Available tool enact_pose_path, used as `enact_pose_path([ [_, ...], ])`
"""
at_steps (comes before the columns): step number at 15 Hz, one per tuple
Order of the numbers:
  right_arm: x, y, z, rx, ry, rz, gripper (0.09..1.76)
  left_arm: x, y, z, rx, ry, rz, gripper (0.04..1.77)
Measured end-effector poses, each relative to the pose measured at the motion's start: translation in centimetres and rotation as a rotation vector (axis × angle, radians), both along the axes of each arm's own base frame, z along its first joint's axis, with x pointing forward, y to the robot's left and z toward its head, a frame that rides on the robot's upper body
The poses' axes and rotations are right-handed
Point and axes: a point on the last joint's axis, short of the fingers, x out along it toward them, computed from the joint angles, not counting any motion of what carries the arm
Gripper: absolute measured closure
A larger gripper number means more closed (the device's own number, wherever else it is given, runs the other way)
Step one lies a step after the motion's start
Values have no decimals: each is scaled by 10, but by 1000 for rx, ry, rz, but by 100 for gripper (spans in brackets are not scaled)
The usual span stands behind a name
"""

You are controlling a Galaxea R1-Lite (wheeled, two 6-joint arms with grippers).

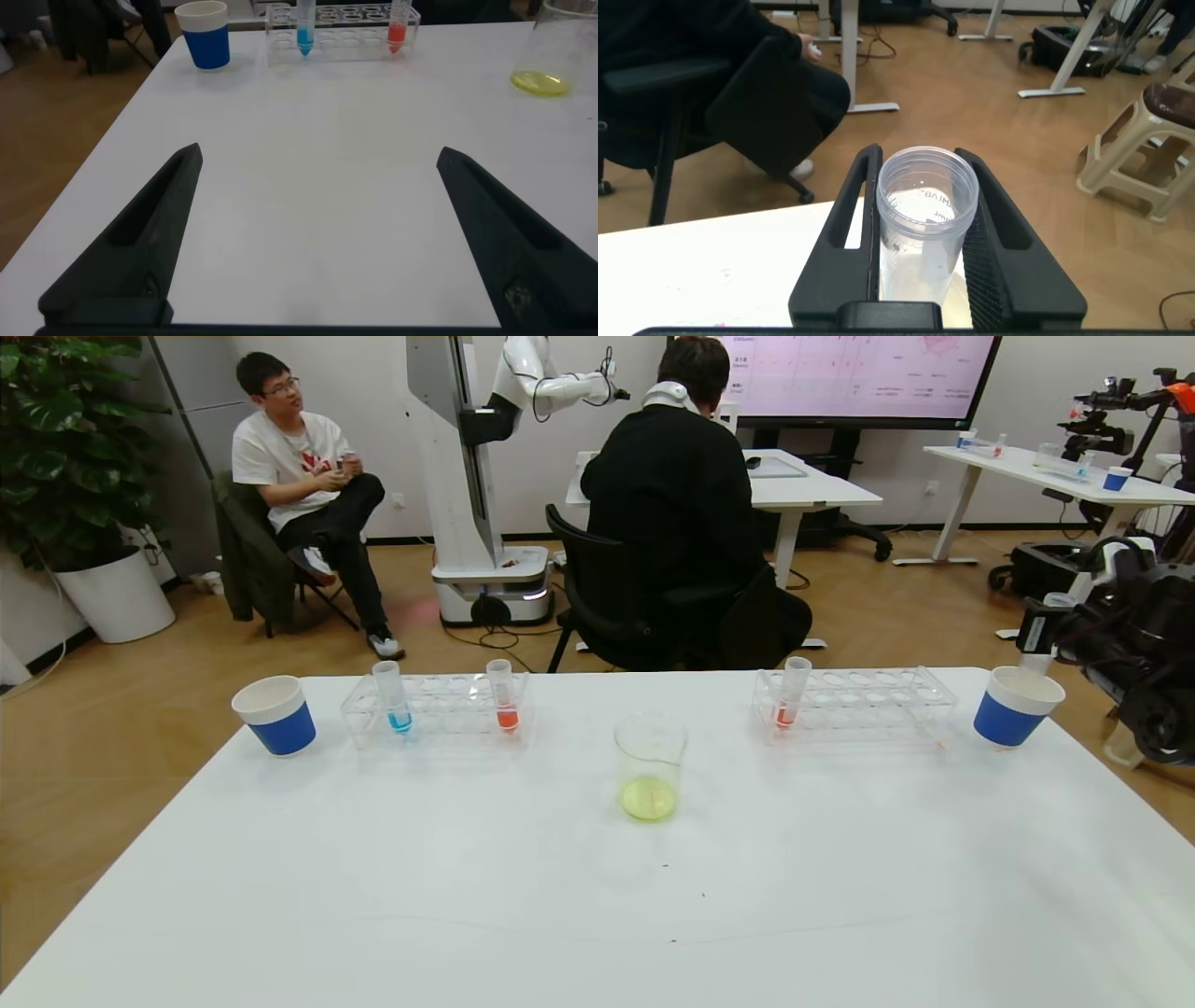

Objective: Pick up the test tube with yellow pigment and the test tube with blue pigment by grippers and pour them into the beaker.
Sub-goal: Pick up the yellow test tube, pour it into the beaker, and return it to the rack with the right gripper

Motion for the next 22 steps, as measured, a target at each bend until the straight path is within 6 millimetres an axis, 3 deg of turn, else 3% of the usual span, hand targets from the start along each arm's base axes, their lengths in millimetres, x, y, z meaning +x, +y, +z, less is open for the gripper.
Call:
enact_pose_path([
  [10,12,-17,-45,13,45,-30,134,0,0,0,0,0,0,6],
  [17,12,-18,-51,29,55,-31,132,0,0,0,0,0,0,6],
  [18,12,-18,-51,29,55,-31,117,0,0,0,0,0,0,6],
  [19,13,-18,-50,28,54,-33,89,0,0,0,0,0,0,6],
  [20,13,-18,-50,27,51,-33,48,0,0,0,0,0,0,6],
  [21,14,-17,-49,26,50,-33,22,0,0,0,0,0,0,6],
  [22,14,-16,-49,25,50,-34,11,0,0,0,0,0,0,6],
])
